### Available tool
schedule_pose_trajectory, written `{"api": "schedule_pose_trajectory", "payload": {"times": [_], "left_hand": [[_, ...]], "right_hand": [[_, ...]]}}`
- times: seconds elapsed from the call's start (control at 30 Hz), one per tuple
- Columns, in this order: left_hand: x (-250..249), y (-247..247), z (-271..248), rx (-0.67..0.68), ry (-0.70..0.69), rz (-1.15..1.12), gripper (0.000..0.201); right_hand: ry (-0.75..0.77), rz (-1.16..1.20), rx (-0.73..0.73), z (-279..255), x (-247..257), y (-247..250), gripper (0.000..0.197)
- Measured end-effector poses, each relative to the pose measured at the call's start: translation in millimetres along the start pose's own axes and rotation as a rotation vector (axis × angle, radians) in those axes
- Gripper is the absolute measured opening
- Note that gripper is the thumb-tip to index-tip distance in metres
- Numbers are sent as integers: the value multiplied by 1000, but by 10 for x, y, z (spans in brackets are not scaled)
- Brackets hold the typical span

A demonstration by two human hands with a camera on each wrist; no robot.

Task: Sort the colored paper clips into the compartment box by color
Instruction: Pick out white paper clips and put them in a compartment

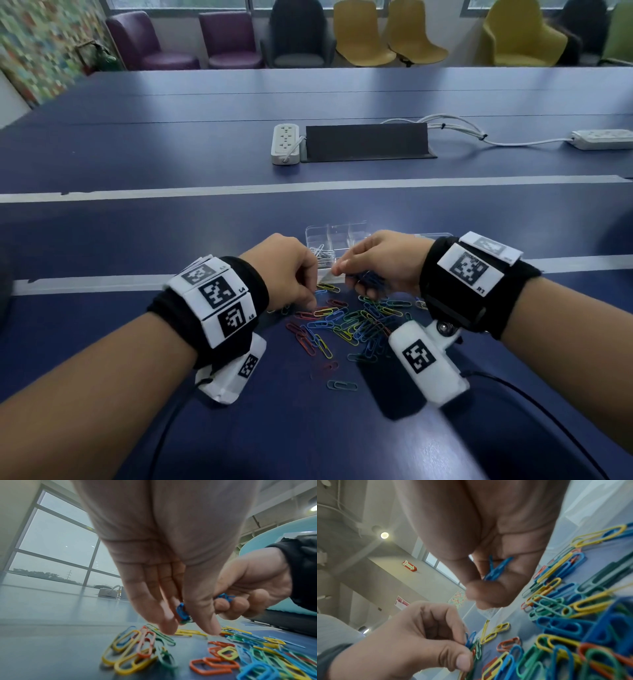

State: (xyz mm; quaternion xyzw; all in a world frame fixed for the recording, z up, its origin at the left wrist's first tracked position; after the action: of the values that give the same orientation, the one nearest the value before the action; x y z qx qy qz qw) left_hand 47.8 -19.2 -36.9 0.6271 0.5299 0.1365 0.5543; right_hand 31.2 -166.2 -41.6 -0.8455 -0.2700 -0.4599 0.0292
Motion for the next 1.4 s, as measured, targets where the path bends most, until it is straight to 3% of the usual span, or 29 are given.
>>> {"api": "schedule_pose_trajectory", "payload": {"times": [0.23,0.37,0.63,0.77,0.9,1.1,1.4], "left_hand": [[15,38,1,-6,19,-90,32],[25,44,30,8,40,-99,26],[109,329,174,-165,144,-212,10],[129,474,318,-257,190,-152,20],[132,510,431,-246,252,-126,21],[94,485,517,-205,253,-108,22],[7,498,530,-231,212,-126,34]], "right_hand": [[20,110,-70,23,158,208,15],[3,107,-118,83,273,260,16],[-18,242,-163,313,580,152,11],[-100,183,-186,403,727,147,18],[-163,107,-181,420,790,150,20],[-108,99,-177,398,873,160,42],[-131,-36,-135,418,918,174,42]]}}
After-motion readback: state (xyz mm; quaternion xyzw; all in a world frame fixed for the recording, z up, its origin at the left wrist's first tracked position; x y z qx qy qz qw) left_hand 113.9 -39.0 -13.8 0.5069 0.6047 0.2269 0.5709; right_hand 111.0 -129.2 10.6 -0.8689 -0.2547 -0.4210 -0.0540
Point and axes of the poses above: each hand's wrist, its own z-axis towards the middle knuckle, its own y-axis out of the back of the hand, x = y × z, the point moved 3 cm from there along z, towards the middle knuckle, and after that the axes turned 8 degrees about x, right-handed, at the moved point
